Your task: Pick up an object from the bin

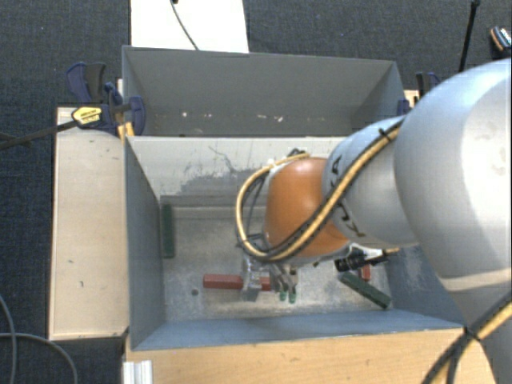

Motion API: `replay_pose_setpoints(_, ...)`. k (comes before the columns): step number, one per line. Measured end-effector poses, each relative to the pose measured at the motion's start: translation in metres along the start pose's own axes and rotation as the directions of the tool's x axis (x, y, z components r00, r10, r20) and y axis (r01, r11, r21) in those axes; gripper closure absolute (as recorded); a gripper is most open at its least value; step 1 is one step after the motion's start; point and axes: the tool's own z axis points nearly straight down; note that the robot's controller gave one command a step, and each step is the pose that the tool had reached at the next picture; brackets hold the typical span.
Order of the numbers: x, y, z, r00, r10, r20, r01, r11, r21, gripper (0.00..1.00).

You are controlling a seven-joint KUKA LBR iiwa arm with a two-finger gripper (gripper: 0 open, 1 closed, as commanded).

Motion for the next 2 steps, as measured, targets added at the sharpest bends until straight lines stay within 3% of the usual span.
replay_pose_setpoints(1, 0.01, 0.03, -0.125, 0.998, -0.069, 0.008, 0.069, 0.998, -0.004, 1.0)
replay_pose_setpoints(2, -0.024, 0.042, -0.203, 0.905, -0.426, 0.007, 0.426, 0.905, 0.001, 1.0)
